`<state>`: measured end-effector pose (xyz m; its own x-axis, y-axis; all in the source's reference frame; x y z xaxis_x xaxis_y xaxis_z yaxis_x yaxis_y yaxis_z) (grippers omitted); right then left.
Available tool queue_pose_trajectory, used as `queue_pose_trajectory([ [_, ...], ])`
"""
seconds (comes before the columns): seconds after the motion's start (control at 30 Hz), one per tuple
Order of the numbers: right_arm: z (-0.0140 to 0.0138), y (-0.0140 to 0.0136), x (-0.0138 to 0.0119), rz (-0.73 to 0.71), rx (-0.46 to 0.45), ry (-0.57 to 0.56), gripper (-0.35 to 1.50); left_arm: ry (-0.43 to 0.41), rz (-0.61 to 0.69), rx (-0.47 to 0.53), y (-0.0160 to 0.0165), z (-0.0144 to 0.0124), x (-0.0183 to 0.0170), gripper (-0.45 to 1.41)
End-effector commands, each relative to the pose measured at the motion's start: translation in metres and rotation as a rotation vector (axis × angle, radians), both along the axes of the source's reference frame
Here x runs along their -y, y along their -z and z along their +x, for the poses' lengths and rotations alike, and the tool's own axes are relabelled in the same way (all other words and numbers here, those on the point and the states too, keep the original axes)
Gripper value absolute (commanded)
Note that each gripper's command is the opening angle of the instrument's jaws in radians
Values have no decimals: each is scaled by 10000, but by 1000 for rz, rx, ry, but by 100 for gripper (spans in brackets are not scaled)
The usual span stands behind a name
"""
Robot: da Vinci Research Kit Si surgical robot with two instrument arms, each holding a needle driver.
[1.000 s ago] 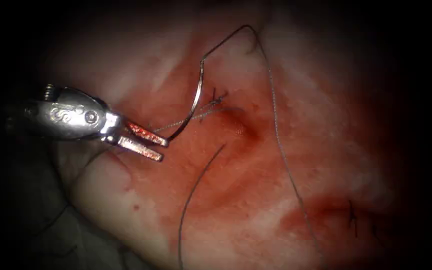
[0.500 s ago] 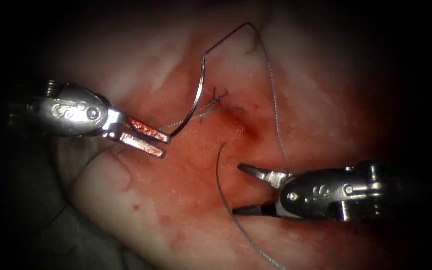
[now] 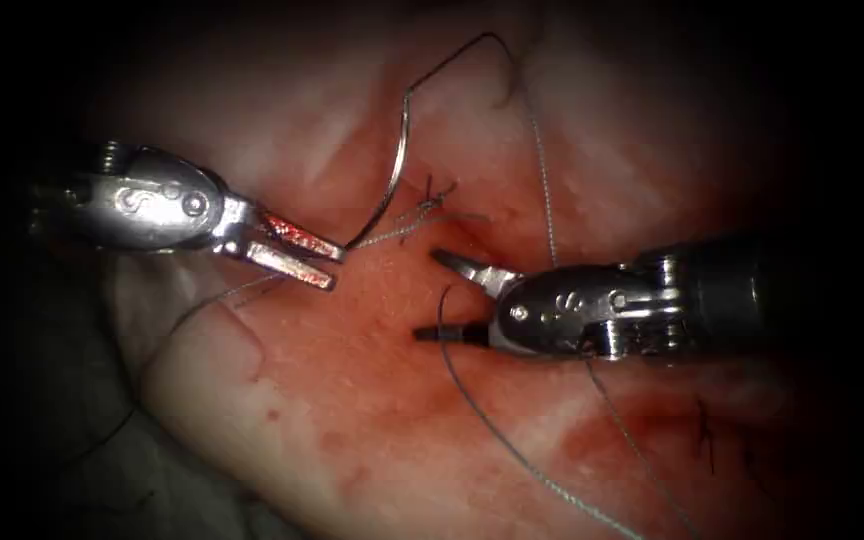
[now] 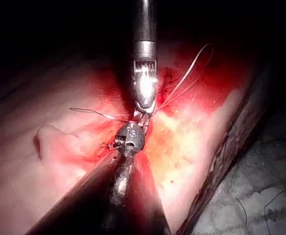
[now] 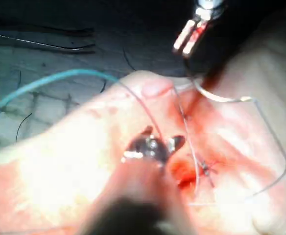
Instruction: Wound Closure
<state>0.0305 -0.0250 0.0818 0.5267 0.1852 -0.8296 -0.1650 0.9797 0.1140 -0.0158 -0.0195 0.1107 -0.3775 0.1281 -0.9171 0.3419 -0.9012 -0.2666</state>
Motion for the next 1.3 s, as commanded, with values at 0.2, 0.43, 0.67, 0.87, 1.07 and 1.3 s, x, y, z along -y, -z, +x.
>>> queue_pose_trajectory([
  [0.2,4,17,35,29,-51,83,-35,63,-14,-10,-7,-11,-6,-45],
  [0.43,19,58,89,45,-72,168,-35,117,-41,-16,-8,-11,-18,-45],
  [0.67,23,105,141,64,-106,267,-35,163,-69,8,-3,-9,-29,-45],
  [0.87,37,160,195,94,-166,411,-35,183,-76,7,-1,-7,-32,-45],
  [1.07,23,163,170,75,-132,362,29,186,-75,3,-1,-6,-32,-45],
  [1.3,-38,144,90,2,-73,128,130,189,-75,-1,-1,-7,-31,-45],
])
